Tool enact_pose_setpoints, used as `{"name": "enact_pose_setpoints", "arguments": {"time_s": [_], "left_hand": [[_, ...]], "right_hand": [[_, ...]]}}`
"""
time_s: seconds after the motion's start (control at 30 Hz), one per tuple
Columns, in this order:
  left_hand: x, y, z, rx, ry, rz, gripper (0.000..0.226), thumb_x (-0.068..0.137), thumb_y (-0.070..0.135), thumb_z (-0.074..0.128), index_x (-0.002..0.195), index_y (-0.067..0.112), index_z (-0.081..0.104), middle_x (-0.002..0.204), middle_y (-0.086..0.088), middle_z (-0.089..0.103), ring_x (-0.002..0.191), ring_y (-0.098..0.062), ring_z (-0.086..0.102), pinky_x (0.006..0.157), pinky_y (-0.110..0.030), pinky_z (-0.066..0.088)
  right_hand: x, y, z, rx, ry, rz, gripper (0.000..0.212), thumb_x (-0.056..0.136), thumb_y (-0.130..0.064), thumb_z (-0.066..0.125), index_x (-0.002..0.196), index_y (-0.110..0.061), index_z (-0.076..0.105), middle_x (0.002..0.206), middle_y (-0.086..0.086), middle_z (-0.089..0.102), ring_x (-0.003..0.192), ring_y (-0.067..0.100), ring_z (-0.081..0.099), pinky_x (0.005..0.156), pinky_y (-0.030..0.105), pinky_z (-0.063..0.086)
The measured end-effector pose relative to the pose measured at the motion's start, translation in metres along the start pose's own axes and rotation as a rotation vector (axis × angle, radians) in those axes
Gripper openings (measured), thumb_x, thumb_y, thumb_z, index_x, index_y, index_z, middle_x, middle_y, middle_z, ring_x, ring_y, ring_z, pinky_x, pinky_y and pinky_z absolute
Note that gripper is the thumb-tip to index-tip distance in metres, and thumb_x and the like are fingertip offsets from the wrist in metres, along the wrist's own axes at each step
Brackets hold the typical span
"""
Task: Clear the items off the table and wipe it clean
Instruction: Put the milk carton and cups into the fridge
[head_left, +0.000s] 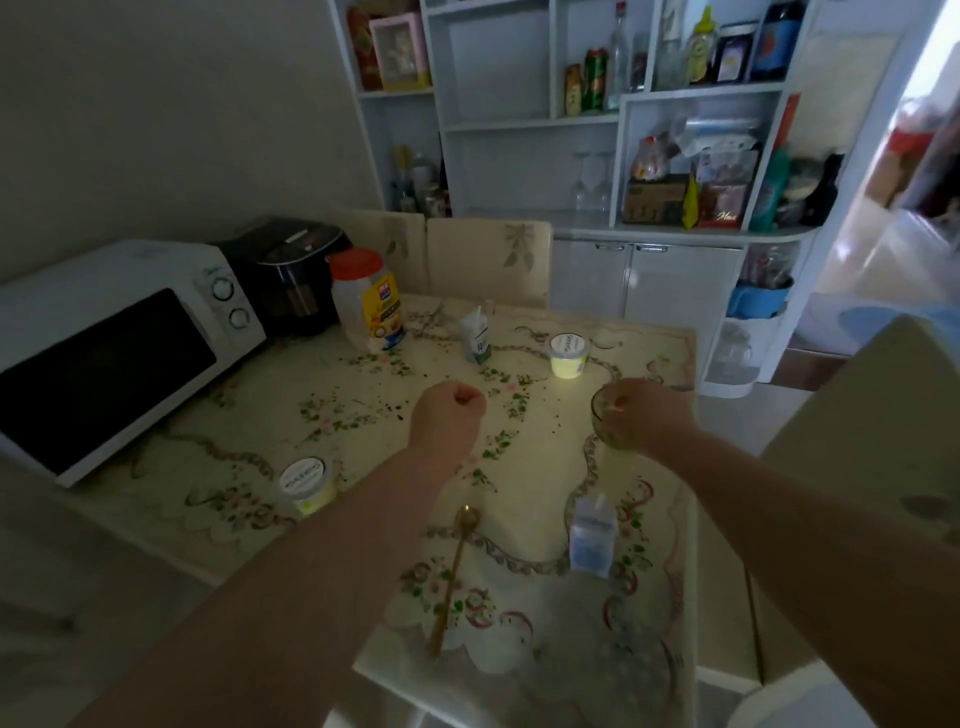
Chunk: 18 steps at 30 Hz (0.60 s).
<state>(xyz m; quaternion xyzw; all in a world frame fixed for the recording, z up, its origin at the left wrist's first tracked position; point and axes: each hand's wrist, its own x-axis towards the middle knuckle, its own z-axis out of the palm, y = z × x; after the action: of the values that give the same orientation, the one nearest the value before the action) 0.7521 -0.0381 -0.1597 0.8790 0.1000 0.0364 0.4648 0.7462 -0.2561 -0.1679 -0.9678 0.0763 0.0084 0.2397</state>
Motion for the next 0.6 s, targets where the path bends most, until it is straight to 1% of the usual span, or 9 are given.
{"name": "enact_pose_setpoints", "arguments": {"time_s": [0.1,0.2,0.37,0.5,0.6], "left_hand": [[0.057,-0.005,0.008,-0.001,-0.063,-0.035,0.015,0.093,0.021,0.059,0.103,0.015,0.067,0.098,-0.003,0.068,0.089,-0.020,0.064,0.075,-0.033,0.055],[0.102,-0.010,0.019,0.023,-0.124,-0.043,0.014,0.094,0.022,0.059,0.103,0.016,0.068,0.100,-0.002,0.068,0.092,-0.019,0.063,0.084,-0.036,0.055],[0.162,-0.017,0.040,0.024,-0.212,-0.056,0.008,0.094,0.021,0.058,0.096,0.019,0.066,0.098,-0.001,0.067,0.091,-0.020,0.063,0.085,-0.038,0.055],[0.195,-0.027,0.057,0.015,-0.259,-0.071,0.010,0.094,0.021,0.058,0.098,0.016,0.066,0.097,-0.003,0.068,0.090,-0.021,0.064,0.083,-0.039,0.055],[0.214,-0.037,0.069,0.008,-0.290,-0.089,0.008,0.094,0.022,0.058,0.095,0.018,0.065,0.095,-0.001,0.068,0.089,-0.019,0.064,0.082,-0.039,0.056]], "right_hand": [[0.048,-0.016,0.013,0.010,-0.020,0.064,0.043,0.089,-0.027,0.053,0.131,-0.021,0.052,0.130,0.003,0.057,0.118,0.021,0.053,0.094,0.030,0.041],[0.090,-0.026,0.025,0.055,-0.020,0.100,0.049,0.088,-0.028,0.058,0.134,-0.017,0.049,0.132,0.005,0.055,0.119,0.023,0.052,0.095,0.032,0.041],[0.153,-0.033,0.040,0.096,-0.025,0.185,0.060,0.085,-0.028,0.064,0.139,-0.013,0.043,0.138,0.009,0.050,0.122,0.027,0.050,0.096,0.034,0.041],[0.192,-0.029,0.054,0.094,-0.044,0.247,0.070,0.080,-0.030,0.072,0.140,-0.013,0.040,0.139,0.010,0.049,0.122,0.028,0.050,0.096,0.035,0.043],[0.216,-0.026,0.065,0.103,-0.057,0.284,0.079,0.076,-0.029,0.075,0.143,-0.013,0.036,0.139,0.011,0.047,0.124,0.028,0.047,0.097,0.036,0.042]]}}
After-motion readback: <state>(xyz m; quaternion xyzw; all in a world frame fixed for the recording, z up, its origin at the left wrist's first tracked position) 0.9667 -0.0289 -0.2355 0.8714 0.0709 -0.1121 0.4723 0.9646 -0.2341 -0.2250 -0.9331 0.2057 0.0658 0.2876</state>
